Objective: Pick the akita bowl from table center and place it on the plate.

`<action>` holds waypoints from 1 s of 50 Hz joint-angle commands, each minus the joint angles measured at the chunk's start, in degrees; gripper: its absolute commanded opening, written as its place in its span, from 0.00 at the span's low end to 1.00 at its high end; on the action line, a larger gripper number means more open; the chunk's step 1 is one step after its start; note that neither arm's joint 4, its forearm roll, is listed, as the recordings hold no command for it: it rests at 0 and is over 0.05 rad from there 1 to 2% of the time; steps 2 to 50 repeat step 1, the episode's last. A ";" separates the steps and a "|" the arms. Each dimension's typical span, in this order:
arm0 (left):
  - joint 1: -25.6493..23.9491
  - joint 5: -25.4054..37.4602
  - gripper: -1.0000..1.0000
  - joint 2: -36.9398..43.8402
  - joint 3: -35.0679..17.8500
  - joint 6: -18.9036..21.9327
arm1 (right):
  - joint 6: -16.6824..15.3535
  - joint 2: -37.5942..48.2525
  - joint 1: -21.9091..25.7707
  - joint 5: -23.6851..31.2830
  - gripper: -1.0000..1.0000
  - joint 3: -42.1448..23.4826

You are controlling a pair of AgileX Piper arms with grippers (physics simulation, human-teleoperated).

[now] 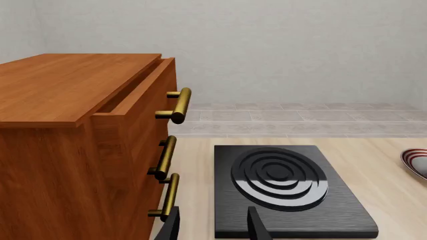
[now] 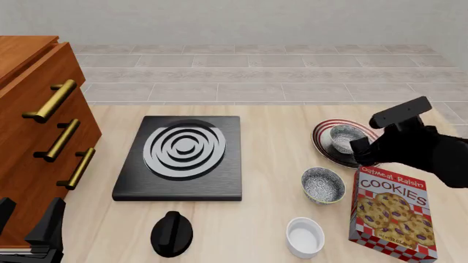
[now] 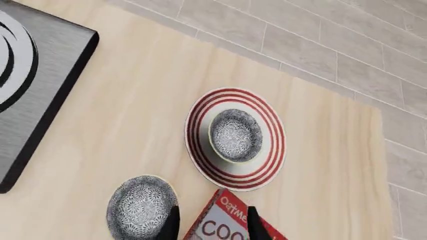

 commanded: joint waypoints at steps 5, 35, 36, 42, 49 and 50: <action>0.00 0.00 1.00 0.00 0.00 0.00 | 3.34 -12.90 2.50 0.17 1.00 6.34; 0.00 0.00 1.00 0.00 0.00 0.00 | 3.34 -12.90 2.50 0.17 1.00 6.34; 0.00 0.00 1.00 0.00 0.00 0.00 | 3.34 -12.90 2.50 0.17 1.00 6.34; 0.00 0.00 1.00 0.00 0.00 0.00 | 3.34 -12.90 2.50 0.17 1.00 6.34; 0.00 0.00 1.00 0.00 0.00 0.00 | 3.34 -12.90 2.50 0.17 1.00 6.34; 0.00 0.00 1.00 0.00 0.00 0.00 | 3.34 -12.90 2.50 0.17 1.00 6.34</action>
